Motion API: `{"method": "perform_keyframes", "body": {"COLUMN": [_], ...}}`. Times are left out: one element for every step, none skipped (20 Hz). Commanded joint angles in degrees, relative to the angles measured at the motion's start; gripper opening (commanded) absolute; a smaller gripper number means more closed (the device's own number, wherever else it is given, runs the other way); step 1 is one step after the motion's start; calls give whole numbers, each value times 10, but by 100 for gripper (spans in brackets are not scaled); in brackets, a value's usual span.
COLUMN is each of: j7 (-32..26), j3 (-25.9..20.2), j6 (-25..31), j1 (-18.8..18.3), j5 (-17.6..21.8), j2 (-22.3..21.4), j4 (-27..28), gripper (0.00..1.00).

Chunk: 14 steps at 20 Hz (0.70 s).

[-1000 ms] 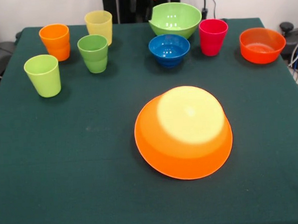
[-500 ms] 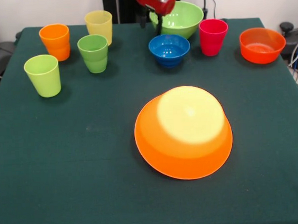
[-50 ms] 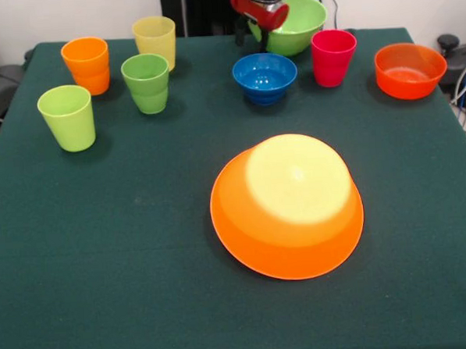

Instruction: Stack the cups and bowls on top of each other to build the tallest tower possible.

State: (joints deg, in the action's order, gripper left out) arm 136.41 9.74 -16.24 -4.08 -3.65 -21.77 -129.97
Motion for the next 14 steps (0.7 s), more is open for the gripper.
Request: {"method": "perform_keyframes", "body": {"j7": [77, 58, 39, 21, 2, -12, -25, -32, -34, -36, -37, -36, -38, -38], "j3": [4, 16, 28, 41, 54, 64, 74, 75, 80, 85, 92, 98, 99, 97], "j6": [104, 125, 145, 160, 176, 185, 194, 201, 205, 209, 213, 216, 223, 232], "j1": [39, 35, 33, 32, 31, 30, 29, 23, 26, 28, 30, 36, 34, 32], "j5": [-55, -48, -40, -29, -17, -7, 4, 14, 21, 28, 37, 42, 49, 54], "j2": [-49, -62, -71, -77, -84, -87, -90, -94, -96, -97, -99, -99, -100, -102], "j4": [-6, 4, 18, 34, 50, 66, 81, 88, 95, 102, 111, 117, 125, 129], "gripper": [100, 100, 100, 100, 100, 100, 100, 100, 100, 100, 100, 100, 100, 100]}}
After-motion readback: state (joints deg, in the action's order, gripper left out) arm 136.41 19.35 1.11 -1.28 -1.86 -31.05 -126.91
